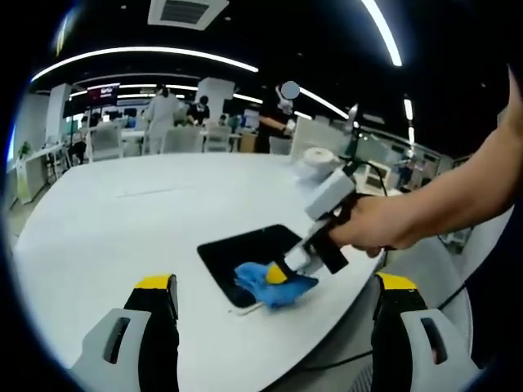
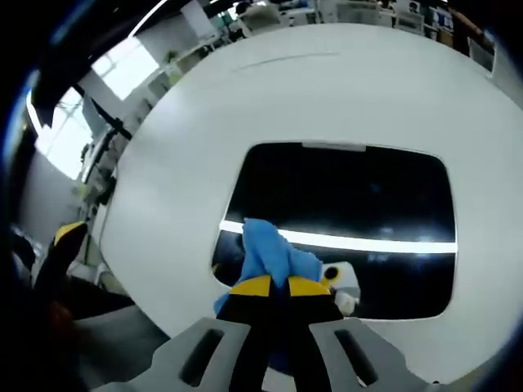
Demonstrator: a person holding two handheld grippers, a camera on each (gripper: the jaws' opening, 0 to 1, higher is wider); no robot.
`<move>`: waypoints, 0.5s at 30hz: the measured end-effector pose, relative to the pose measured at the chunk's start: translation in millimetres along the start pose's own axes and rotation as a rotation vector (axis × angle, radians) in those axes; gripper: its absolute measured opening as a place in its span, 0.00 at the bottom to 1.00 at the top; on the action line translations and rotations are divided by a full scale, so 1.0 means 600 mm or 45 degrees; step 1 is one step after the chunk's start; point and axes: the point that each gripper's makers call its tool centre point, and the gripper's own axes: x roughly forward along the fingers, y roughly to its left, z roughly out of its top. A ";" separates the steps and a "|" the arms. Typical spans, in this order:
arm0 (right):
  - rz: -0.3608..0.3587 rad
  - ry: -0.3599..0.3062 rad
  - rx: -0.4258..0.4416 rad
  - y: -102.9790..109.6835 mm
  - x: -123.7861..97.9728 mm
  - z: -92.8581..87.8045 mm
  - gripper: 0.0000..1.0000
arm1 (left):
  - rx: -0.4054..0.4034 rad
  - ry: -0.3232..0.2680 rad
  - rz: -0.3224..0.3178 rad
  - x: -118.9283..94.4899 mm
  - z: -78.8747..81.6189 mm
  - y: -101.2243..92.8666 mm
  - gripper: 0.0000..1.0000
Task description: Wipe the mirror surface with the cleaning cloth until all visible marks leave the cleaned area.
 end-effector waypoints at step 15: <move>0.038 0.048 0.014 0.008 -0.004 -0.011 0.00 | 0.010 0.003 0.003 0.000 0.000 0.001 0.99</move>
